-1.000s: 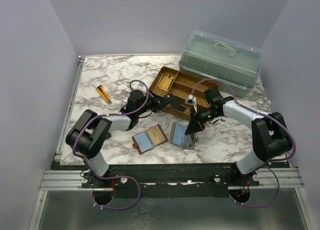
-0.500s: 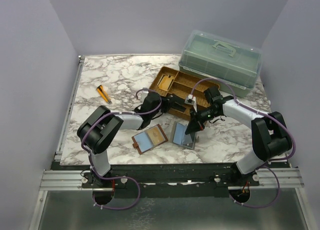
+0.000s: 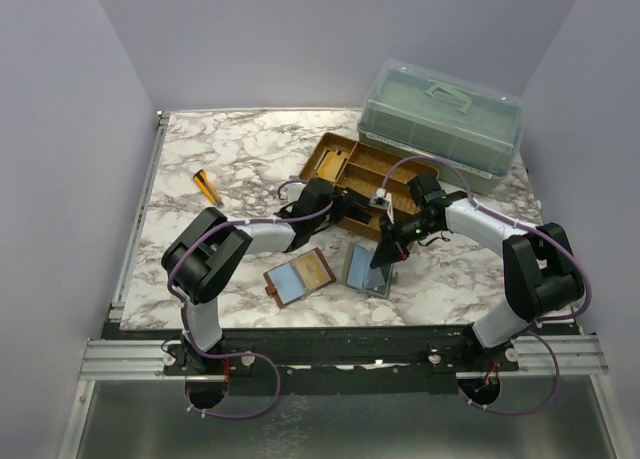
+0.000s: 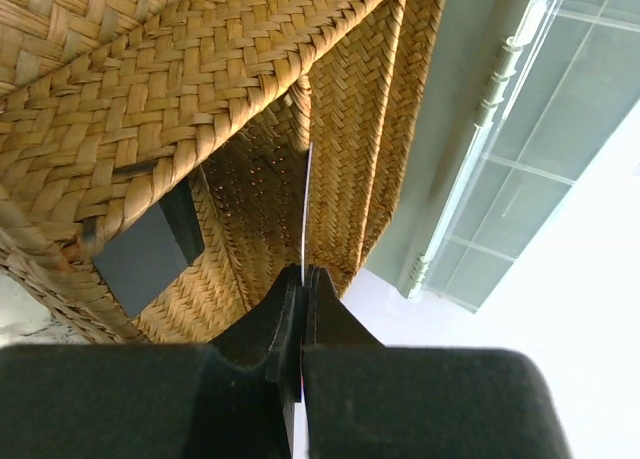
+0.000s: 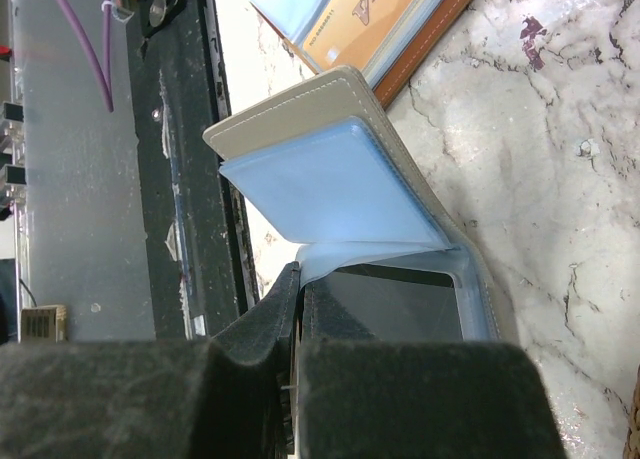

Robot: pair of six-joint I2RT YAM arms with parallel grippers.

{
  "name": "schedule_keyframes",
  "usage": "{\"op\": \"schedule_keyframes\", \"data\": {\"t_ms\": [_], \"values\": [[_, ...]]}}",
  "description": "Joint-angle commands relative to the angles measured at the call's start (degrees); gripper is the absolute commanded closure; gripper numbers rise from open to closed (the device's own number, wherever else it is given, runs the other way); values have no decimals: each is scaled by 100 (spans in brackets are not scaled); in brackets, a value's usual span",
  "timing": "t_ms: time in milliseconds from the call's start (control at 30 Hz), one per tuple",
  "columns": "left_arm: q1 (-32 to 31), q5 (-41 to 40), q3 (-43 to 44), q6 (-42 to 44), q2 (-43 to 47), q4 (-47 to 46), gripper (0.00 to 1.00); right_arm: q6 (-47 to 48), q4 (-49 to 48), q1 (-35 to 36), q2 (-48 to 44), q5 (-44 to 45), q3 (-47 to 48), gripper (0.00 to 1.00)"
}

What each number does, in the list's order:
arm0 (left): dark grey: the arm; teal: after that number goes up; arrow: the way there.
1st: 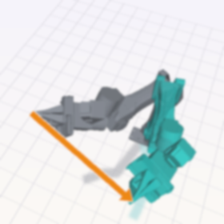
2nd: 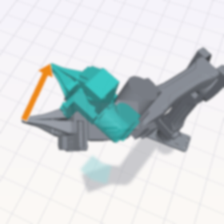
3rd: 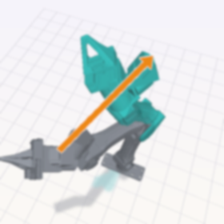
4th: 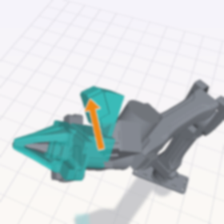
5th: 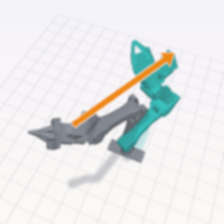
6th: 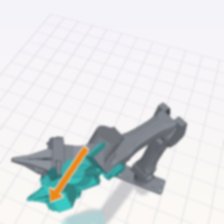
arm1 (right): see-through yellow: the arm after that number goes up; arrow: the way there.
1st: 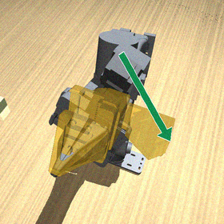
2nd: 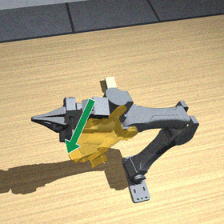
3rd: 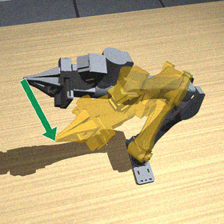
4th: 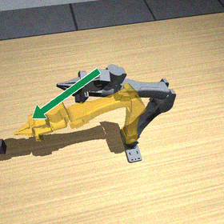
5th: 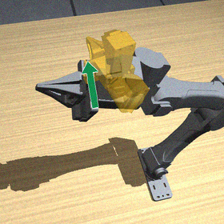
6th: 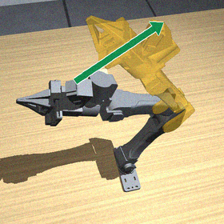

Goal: Take the credit cards out of the card holder
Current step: Place the credit card in the storage box.

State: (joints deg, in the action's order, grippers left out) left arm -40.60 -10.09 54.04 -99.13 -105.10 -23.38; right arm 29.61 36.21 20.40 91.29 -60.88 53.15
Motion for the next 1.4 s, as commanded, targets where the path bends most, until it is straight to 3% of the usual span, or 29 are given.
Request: {"op": "schedule_keyframes", "data": {"t_ms": [0,133,267,467,967,1067,1167,1300,1367], "values": [[-66,-408,140,-213,-51,665,99,-20,53,-12,-8,10,145,100],[-63,-311,221,-208,-170,753,93,-25,71,-17,5,11,159,100],[-60,-122,308,-173,-257,801,69,-33,71,-31,-6,9,153,100],[-62,-145,138,-16,49,881,58,-33,96,-67,-6,-33,168,100],[-58,-374,-494,377,1187,1238,58,-29,115,-98,4,-132,173,100],[-62,-465,-560,1022,1523,1239,58,-69,79,-107,8,-143,167,100],[-61,-451,-646,2542,2061,1162,54,-334,-199,-107,11,78,103,100],[-47,432,-1524,4220,3135,37,38,-692,-544,-86,173,250,69,100],[17,1065,-2055,4359,3620,-612,35,-879,-666,-29,324,290,130,99]]}}
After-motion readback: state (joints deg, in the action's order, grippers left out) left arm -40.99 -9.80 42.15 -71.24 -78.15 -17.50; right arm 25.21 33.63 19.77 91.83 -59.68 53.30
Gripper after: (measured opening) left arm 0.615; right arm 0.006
